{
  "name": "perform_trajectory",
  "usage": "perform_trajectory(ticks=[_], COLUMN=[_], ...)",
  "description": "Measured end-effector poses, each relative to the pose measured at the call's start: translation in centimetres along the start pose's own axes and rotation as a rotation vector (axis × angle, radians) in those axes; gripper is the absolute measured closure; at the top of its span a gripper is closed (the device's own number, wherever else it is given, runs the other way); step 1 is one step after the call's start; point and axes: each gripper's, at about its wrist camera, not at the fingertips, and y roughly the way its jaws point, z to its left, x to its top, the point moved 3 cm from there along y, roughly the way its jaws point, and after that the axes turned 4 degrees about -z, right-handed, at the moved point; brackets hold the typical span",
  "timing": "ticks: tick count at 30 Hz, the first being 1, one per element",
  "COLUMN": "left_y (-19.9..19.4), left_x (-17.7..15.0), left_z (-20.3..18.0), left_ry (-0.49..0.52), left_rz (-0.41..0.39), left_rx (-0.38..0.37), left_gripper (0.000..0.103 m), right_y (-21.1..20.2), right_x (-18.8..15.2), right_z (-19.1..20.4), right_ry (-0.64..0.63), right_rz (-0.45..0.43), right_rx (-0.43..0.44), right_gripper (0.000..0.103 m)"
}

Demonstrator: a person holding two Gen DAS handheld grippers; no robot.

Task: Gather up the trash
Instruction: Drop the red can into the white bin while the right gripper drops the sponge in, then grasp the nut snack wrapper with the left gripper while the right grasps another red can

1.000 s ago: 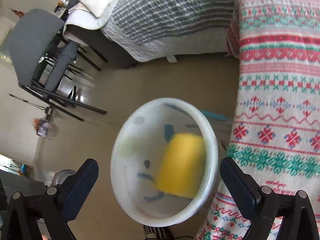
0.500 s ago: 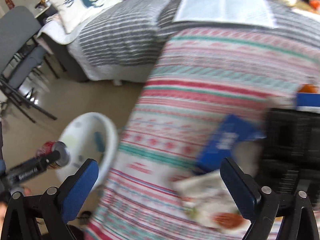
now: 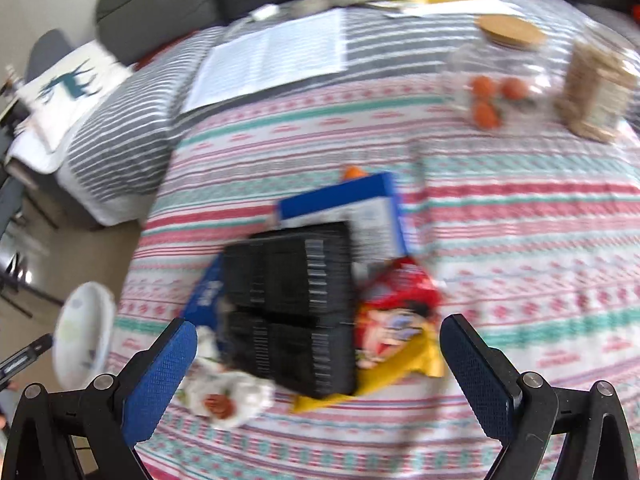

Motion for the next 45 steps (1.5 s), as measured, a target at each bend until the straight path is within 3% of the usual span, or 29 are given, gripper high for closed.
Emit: perform_trajectory(ticks=[3, 12, 22, 29, 32, 35, 39, 45], left_y=[-0.7, -2.7, -1.0, 0.1, 0.6, 1.0, 1.4, 1.2], left_x=[-0.9, -3.1, -4.4, -4.5, -4.6, -4.4, -4.2, -4.1], left_z=[-2.4, -12.0, -21.7, -25.1, -25.2, -24.9, -24.0, -23.7], left_ry=[0.048, 0.144, 0.128, 0.087, 0.068, 0.043, -0.013, 0.021], left_rz=[0.044, 0.105, 0.209, 0.227, 0.211, 0.199, 0.204, 0.187], left_rx=[-0.019, -0.211, -0.356, -0.359, -0.297, -0.265, -0.291, -0.312], left_gripper=[0.008, 0.008, 0.010, 0.010, 0.010, 0.019, 0.022, 0.032], right_y=[-0.1, -0.1, 0.3, 0.8, 1.1, 1.4, 1.8, 3.1], right_x=[-0.1, -1.9, -2.2, -1.9, -1.8, -1.7, -1.4, -0.3], right_z=[-1.9, -4.6, -7.5, -9.1, -9.7, -10.2, -10.3, -10.3], right_ry=[0.017, 0.045, 0.073, 0.079, 0.085, 0.092, 0.095, 0.085], right_rz=[0.015, 0.085, 0.106, 0.120, 0.128, 0.137, 0.141, 0.143], right_rx=[-0.041, -0.063, -0.106, -0.118, -0.123, -0.125, -0.128, -0.145], right_gripper=[0.003, 0.003, 0.003, 0.003, 0.003, 0.003, 0.003, 0.003])
